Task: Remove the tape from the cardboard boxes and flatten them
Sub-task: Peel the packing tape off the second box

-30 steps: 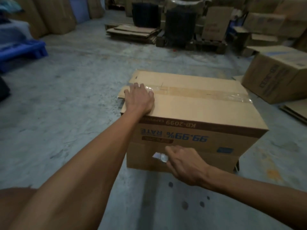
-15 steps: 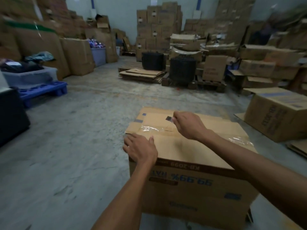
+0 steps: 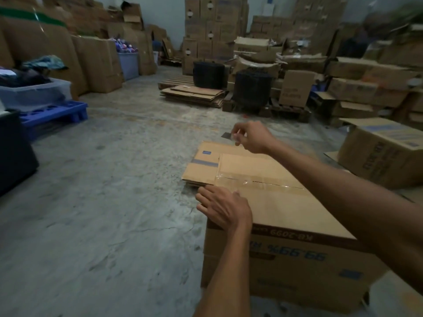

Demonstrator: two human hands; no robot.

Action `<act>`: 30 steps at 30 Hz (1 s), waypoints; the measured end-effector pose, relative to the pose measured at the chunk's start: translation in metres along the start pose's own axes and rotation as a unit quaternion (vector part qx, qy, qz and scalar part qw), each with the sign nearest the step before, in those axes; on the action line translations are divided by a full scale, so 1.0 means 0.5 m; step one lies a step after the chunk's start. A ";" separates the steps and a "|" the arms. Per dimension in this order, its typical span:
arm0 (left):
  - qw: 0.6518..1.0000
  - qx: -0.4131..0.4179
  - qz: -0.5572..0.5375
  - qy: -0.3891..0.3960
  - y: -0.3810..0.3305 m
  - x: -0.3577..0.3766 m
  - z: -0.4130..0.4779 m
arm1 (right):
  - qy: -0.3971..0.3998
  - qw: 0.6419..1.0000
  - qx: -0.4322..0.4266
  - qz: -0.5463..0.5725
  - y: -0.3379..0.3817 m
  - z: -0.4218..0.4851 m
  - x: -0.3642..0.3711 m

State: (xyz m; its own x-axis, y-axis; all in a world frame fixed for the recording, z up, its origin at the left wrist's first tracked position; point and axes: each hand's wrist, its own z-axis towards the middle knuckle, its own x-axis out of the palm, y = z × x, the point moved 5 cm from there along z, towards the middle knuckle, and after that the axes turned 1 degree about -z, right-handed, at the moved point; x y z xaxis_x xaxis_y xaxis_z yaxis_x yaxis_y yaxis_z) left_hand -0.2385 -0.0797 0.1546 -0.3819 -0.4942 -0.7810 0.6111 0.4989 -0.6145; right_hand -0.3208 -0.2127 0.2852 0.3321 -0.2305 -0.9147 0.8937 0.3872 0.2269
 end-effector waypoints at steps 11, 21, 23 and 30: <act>0.999 0.014 0.018 -0.027 -0.014 0.024 0.014 | 0.077 0.990 -0.107 -0.054 -0.021 0.012 0.071; 0.981 0.096 0.159 -0.049 -0.038 0.032 0.035 | 0.116 0.970 -0.210 -0.038 -0.045 0.053 0.191; 0.981 0.101 0.160 -0.036 -0.037 0.035 0.039 | 0.122 0.964 -0.232 -0.040 -0.046 0.053 0.199; 0.982 0.131 0.131 -0.035 -0.026 0.031 0.061 | 0.164 0.958 -0.235 -0.022 -0.022 0.057 0.177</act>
State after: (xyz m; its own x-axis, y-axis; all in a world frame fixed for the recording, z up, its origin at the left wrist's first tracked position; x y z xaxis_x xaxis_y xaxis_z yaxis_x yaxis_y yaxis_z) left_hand -0.2312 -0.1155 0.1540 -0.1451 -0.4254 -0.8933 0.8426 0.4201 -0.3370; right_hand -0.2926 -0.2625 0.2114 0.1152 0.0072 -0.9933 0.6445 0.7604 0.0802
